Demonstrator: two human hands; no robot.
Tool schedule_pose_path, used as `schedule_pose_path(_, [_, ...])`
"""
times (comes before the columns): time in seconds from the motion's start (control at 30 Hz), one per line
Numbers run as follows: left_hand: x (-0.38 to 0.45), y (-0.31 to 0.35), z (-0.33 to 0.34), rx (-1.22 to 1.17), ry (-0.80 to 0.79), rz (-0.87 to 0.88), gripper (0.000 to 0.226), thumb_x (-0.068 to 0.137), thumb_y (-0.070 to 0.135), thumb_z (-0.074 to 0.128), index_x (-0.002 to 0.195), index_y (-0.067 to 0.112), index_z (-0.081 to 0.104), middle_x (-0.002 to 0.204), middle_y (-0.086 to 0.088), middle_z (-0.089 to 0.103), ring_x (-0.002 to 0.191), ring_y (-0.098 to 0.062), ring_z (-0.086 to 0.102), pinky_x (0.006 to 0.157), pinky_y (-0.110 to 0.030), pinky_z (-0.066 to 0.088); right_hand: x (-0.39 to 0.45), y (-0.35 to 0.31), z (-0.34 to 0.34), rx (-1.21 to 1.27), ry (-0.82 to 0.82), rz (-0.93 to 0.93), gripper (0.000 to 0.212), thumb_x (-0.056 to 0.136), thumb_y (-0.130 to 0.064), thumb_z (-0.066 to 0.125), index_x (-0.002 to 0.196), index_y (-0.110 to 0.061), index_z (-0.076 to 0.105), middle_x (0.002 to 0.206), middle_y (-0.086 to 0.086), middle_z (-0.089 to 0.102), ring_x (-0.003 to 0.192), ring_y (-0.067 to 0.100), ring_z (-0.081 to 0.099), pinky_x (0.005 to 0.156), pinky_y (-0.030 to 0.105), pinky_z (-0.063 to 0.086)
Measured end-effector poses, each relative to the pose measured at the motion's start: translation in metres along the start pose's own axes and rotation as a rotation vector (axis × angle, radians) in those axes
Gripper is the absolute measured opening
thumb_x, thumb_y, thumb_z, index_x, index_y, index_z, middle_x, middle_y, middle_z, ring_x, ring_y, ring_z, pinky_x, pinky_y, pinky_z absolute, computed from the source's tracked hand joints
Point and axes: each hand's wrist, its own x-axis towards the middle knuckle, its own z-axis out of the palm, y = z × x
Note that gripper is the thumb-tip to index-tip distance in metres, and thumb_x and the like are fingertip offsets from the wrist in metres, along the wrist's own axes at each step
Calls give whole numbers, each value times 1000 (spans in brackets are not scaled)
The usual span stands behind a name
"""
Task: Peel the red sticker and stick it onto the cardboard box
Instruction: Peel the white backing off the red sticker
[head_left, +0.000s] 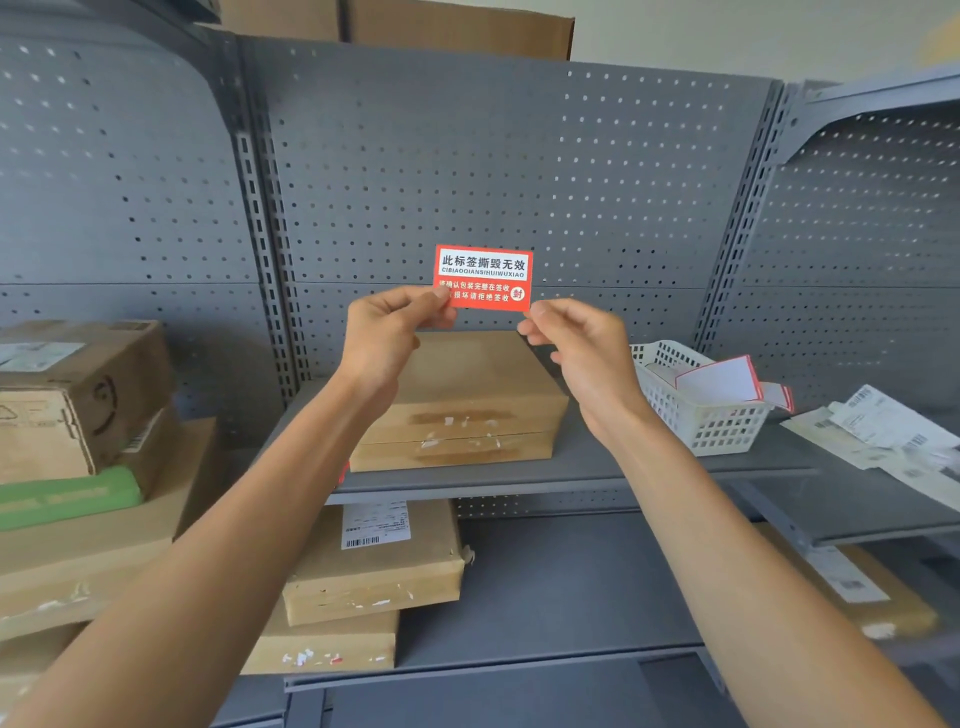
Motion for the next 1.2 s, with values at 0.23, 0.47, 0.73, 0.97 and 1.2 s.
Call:
schedule_pose_path(0.23, [1, -1, -1, -8, 14, -19, 23, 94, 28, 72, 72, 23, 74, 79, 4, 76, 77, -8, 70, 78, -34, 38, 1, 3, 0, -4, -28, 2, 14, 98, -23, 64, 99, -15, 76, 93, -2, 79, 85, 2, 68, 80, 18, 47])
schedule_pose_path(0.47, [0, -6, -4, 14, 8, -41, 25, 94, 30, 72, 71, 22, 73, 81, 1, 76, 77, -9, 70, 81, -35, 41, 3, 7, 4, 5, -8, -10, 11, 97, -18, 64, 96, -14, 75, 88, -3, 78, 80, -1, 69, 79, 19, 48])
schedule_pose_path(0.73, [2, -10, -9, 36, 17, -46, 27, 94, 30, 72, 68, 20, 74, 76, 0, 74, 74, -14, 69, 80, -35, 43, 4, 8, 11, 14, -13, -32, 11, 96, -15, 63, 92, -13, 73, 84, -3, 76, 78, -2, 68, 79, 18, 48])
schedule_pose_path(0.97, [4, -15, -12, 42, 72, -78, 16, 92, 35, 75, 97, 21, 80, 87, 4, 79, 76, -12, 70, 76, -30, 45, 7, 11, 16, 26, 23, -43, 12, 94, -10, 62, 89, -8, 72, 77, -5, 73, 74, -4, 65, 75, 12, 48])
schedule_pose_path(1.2, [-7, -5, 1, 205, 224, 318, 7, 89, 23, 78, 83, 24, 78, 79, 12, 76, 74, -7, 66, 74, -23, 52, 7, 6, 19, 69, 83, -145, 16, 91, -4, 62, 81, -15, 68, 77, 0, 69, 74, 3, 64, 75, 11, 49])
